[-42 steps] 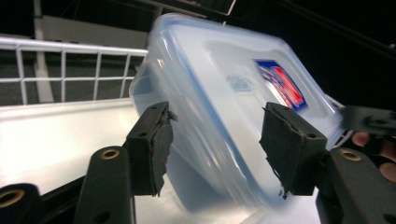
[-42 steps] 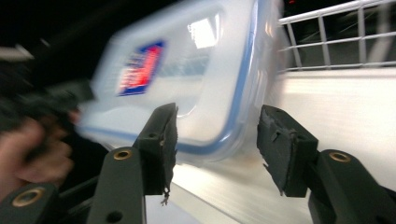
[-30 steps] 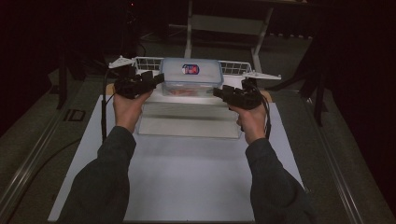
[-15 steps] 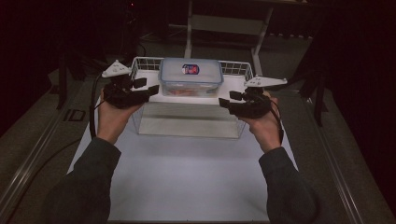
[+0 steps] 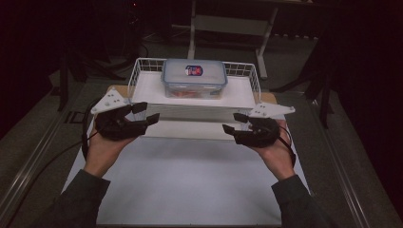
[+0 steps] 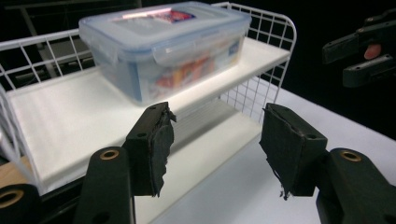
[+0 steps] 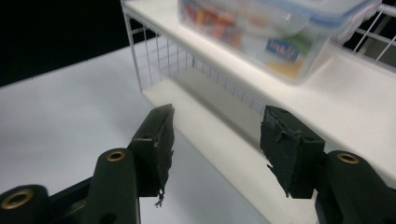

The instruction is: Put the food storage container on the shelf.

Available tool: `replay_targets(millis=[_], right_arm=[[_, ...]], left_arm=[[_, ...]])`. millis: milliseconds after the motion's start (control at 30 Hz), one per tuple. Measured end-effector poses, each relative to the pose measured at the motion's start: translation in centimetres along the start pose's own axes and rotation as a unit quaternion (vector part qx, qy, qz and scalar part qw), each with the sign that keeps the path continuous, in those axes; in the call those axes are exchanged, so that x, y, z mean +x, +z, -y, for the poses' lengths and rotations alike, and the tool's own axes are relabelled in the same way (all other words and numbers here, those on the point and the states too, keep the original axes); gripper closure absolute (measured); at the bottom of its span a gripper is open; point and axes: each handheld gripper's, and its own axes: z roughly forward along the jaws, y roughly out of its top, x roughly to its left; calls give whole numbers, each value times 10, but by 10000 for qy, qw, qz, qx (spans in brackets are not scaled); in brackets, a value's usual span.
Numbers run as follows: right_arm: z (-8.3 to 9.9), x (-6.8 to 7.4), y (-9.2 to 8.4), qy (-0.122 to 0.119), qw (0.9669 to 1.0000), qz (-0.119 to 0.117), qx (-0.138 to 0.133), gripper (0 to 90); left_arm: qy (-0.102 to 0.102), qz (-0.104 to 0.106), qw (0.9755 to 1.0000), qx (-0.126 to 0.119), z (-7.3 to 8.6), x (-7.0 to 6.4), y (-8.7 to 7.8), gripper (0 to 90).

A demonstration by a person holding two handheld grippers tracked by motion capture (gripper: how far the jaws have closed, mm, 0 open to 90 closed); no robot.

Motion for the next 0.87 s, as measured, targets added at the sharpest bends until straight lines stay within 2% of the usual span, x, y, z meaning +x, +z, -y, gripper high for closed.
replay_targets(millis=[133,233,300,367,433,500,633,700,867], right_arm=[[20,8,-9,-92,9999,84,51,408],[36,13,-19,-134,9998,172,19,388],[49,13,-26,-60,9998,202,-47,376],[62,12,-32,144,9996,210,-159,365],[76,11,-36,254,9992,262,-148,348],[89,11,-38,321,9990,285,-96,330],[113,12,-39,432,9983,385,-42,300],[123,11,-39,528,9977,415,-83,289],[138,8,-37,667,9966,475,-83,274]], left_arm=[[-12,-67,10000,45,26,-1,-11,410],[-225,-102,9997,58,48,0,-18,407],[-276,-191,9994,78,63,0,-23,402],[-334,-276,9990,59,76,-1,-28,397],[-357,-382,9986,-4,88,-1,-33,392],[-332,-471,9983,-34,96,-2,-36,388],[-326,-519,9981,13,116,-4,-38,379],[-411,-510,9979,19,123,-3,-38,377],[-535,-640,9965,60,130,3,-35,373]])
